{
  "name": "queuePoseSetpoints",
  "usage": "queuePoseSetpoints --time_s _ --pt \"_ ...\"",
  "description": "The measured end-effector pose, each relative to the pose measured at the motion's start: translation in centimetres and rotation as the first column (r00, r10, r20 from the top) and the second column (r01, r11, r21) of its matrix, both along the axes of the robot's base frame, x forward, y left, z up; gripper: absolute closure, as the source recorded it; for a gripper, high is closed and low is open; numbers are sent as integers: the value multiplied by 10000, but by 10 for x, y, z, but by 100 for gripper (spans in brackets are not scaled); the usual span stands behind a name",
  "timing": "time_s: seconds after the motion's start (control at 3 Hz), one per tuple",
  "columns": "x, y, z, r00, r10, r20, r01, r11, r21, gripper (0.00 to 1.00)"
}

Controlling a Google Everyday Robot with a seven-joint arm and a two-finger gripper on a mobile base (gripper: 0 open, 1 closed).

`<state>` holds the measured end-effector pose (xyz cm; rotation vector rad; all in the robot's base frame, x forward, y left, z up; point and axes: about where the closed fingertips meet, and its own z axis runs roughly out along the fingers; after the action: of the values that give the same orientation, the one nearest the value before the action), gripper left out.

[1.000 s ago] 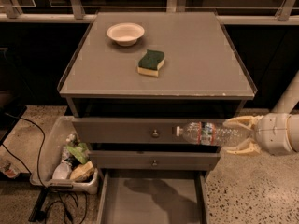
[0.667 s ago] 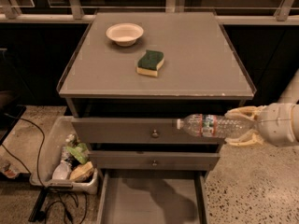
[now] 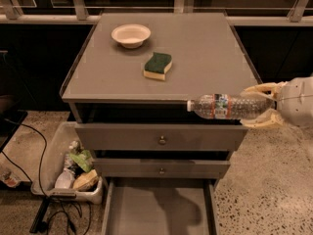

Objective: Pick water bottle from bottom drawer and place on counter

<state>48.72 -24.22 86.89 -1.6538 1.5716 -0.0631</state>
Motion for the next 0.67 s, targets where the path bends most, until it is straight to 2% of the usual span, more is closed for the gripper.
queuePoseSetpoints --time_s 0.33,0.67 --pt "18 1 13 9986 -284 454 274 9994 217 100" --pt "54 -7 38 9945 -690 782 626 9948 807 100"
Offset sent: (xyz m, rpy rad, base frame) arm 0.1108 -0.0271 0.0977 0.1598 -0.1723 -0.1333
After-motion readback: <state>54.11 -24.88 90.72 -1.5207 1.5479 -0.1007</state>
